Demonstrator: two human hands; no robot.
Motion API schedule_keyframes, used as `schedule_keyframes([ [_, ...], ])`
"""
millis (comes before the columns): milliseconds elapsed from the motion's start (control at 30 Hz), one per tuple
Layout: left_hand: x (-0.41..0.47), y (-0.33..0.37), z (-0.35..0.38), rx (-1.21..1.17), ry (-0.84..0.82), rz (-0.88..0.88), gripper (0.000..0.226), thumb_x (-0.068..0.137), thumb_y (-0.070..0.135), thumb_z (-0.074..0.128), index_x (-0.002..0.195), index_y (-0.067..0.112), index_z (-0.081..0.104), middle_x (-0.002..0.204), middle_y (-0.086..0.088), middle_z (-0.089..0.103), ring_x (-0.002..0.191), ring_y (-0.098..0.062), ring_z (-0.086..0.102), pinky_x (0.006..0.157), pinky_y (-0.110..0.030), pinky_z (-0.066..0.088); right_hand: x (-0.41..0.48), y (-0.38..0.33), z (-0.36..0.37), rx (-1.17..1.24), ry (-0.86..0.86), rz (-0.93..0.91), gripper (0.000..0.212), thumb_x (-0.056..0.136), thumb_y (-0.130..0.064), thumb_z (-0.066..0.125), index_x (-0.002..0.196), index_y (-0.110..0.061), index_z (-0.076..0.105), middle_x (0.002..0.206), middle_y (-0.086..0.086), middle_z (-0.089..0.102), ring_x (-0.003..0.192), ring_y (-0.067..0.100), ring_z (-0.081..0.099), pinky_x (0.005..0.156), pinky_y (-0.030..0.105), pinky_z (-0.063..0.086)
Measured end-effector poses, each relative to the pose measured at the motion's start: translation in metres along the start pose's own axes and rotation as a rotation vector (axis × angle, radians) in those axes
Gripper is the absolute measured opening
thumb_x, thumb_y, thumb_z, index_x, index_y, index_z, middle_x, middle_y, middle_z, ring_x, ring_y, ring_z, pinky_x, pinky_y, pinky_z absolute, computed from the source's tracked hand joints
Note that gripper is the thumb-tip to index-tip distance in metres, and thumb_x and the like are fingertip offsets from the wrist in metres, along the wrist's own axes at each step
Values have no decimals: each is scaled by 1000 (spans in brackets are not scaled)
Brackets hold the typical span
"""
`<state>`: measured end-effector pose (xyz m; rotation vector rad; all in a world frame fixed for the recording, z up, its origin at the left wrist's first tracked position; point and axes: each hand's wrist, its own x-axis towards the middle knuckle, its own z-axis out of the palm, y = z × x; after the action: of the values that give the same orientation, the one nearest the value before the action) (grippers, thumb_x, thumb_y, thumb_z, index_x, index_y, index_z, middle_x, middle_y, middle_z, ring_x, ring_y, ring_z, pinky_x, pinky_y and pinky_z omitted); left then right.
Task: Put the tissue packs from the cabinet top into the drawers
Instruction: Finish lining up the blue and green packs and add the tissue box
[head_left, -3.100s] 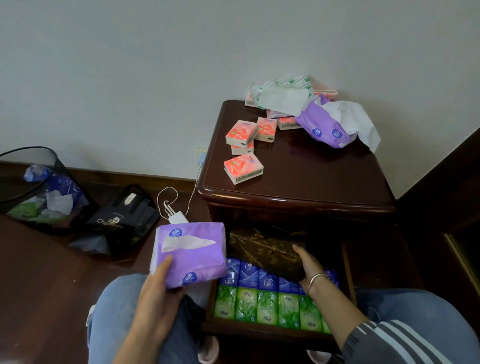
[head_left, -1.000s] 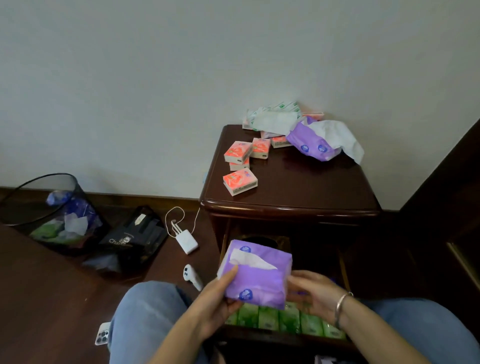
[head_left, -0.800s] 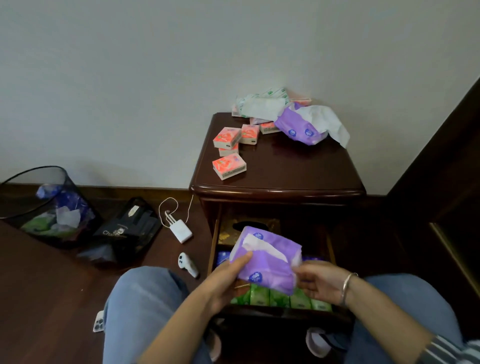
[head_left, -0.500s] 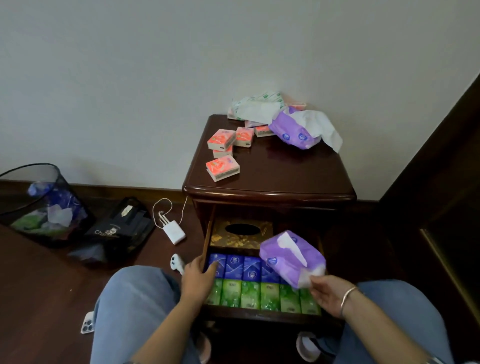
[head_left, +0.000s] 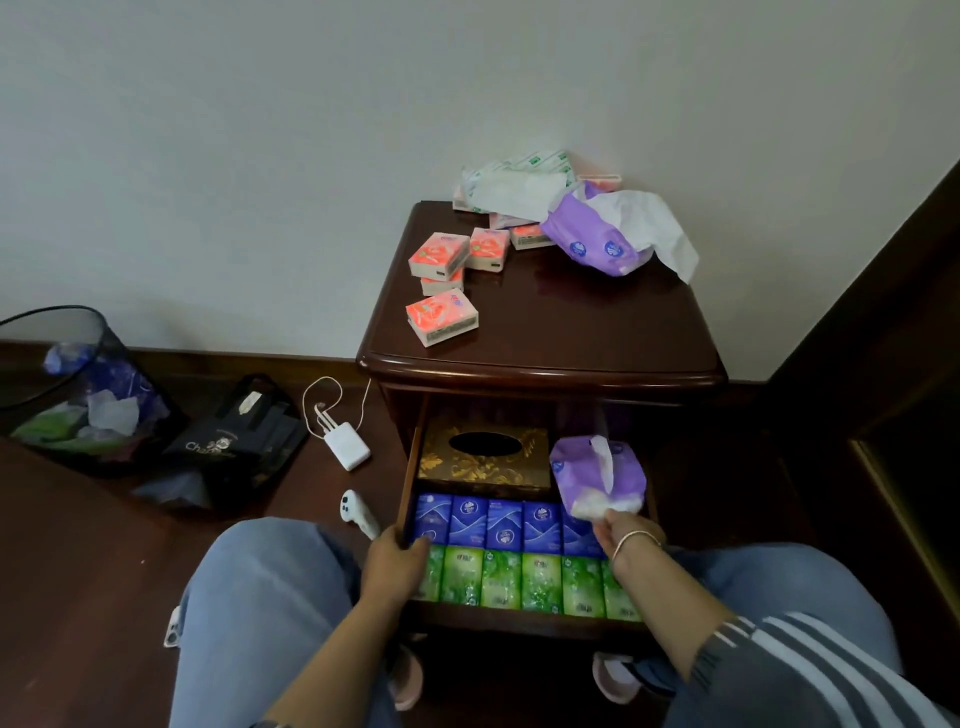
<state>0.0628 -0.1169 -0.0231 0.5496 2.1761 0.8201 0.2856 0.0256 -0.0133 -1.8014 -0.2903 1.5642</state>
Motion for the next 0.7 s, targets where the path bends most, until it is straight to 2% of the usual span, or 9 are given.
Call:
schedule_keyframes([
  [167, 2, -2, -3, -19, -9, 8, 9, 89, 24, 61, 88, 15, 60, 81, -2, 64, 66, -10, 54, 58, -27, 38, 13, -9, 17, 3, -58, 1, 33, 84, 12, 52, 117, 15, 52, 68, 13, 53, 58, 18, 52, 67, 27, 55],
  [267, -1, -3, -5, -38, -30, -11, 12, 89, 24, 59, 95, 14, 63, 87, -3, 68, 72, -13, 61, 60, -26, 42, 22, -11, 16, -37, -89, 0, 33, 86, 12, 51, 119, 9, 52, 93, 15, 55, 78, 22, 56, 86, 32, 50],
  [333, 1, -4, -5, -52, -30, -20, 15, 89, 24, 58, 97, 12, 63, 88, -4, 69, 77, -18, 64, 66, -28, 44, 24, -12, 12, -97, -106, -2, 24, 87, 10, 49, 109, 0, 54, 93, 14, 52, 74, 17, 52, 73, 19, 52],
  [400, 4, -4, -4, -57, -23, -14, 12, 89, 23, 58, 92, 12, 63, 80, -1, 69, 73, -17, 64, 66, -29, 46, 27, -11, 7, -141, -148, 2, 19, 89, 9, 44, 100, -2, 54, 82, 14, 48, 67, 14, 47, 60, 16, 52],
  [433, 5, -4, -3, -62, -18, -12, 10, 89, 22, 57, 88, 13, 63, 76, 0, 68, 70, -16, 63, 64, -29, 46, 28, -12, 7, -161, -175, 3, 20, 90, 8, 42, 102, -1, 55, 81, 13, 48, 72, 17, 51, 70, 20, 51],
  [500, 6, -3, -3, -79, -3, -24, 13, 90, 22, 56, 81, 15, 61, 73, -2, 66, 67, -18, 62, 66, -30, 48, 24, -9, 7, -194, -202, 46, 16, 92, 6, 42, 99, 0, 55, 79, 9, 49, 104, 29, 56, 98, 32, 41],
  [567, 7, -4, -2, -102, 9, -39, 17, 91, 22, 55, 75, 17, 56, 72, -2, 62, 68, -21, 60, 71, -34, 51, 22, -9, 7, -207, -221, 85, 19, 92, 5, 42, 80, -7, 50, 77, 6, 47, 118, 29, 48, 106, 37, 34],
  [633, 8, -2, -2, -126, 8, -72, 17, 92, 21, 53, 75, 18, 53, 75, -4, 60, 71, -23, 59, 76, -38, 52, 25, -13, 4, -193, -202, 64, 26, 91, 6, 42, 71, -10, 46, 71, 4, 47, 97, 20, 52, 99, 31, 42],
  [700, 11, 6, -4, -148, 27, -96, 13, 92, 21, 51, 86, 11, 57, 87, -7, 62, 83, -27, 62, 84, -43, 52, 27, -27, 0, -142, -144, -30, 23, 87, 7, 43, 73, -11, 47, 61, 4, 46, 64, 12, 50, 62, 19, 50],
])
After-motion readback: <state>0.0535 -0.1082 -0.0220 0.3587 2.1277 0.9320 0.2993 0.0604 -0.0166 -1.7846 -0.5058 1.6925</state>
